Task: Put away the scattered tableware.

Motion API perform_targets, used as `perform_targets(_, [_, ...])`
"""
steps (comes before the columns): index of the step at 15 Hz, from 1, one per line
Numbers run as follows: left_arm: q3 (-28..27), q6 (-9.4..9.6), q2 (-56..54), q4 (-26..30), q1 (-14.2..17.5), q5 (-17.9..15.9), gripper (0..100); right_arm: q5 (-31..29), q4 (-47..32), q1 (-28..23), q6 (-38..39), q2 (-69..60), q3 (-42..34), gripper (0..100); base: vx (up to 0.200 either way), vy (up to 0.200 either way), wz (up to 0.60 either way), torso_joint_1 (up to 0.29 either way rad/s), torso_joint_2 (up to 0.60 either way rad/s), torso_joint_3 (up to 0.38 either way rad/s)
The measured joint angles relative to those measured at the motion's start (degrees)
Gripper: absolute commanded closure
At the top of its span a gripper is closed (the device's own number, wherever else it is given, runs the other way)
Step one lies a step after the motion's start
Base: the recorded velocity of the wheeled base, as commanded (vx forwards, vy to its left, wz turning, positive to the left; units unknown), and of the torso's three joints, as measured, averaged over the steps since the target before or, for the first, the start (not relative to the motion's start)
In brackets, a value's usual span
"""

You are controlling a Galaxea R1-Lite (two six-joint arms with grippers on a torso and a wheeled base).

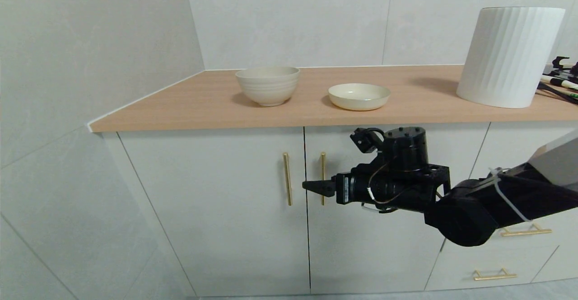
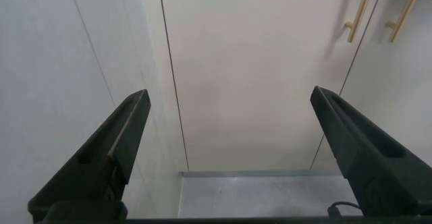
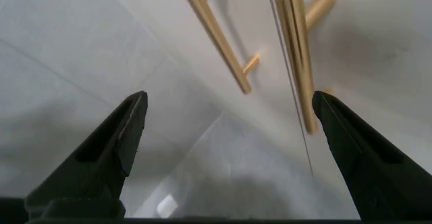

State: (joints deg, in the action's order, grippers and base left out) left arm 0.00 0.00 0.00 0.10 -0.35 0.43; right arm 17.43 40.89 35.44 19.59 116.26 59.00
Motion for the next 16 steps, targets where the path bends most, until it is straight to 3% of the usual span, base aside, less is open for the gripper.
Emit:
perform_targets(7, [-0.02, 0.00, 0.00, 0.00, 0.00, -0.02, 0, -3.38, 5.78, 0.30, 2.11, 6.34, 2.49, 0, 0.000, 0.000, 0.00, 0.000, 0.00, 0.000])
perform_targets(16, [0.00, 0.00, 0.00, 0.00, 0.00, 0.00, 0, -3.43, 9.91, 2.34, 6.57, 8.81, 2.66, 0, 0.000, 0.000, 0.00, 0.000, 0.00, 0.000])
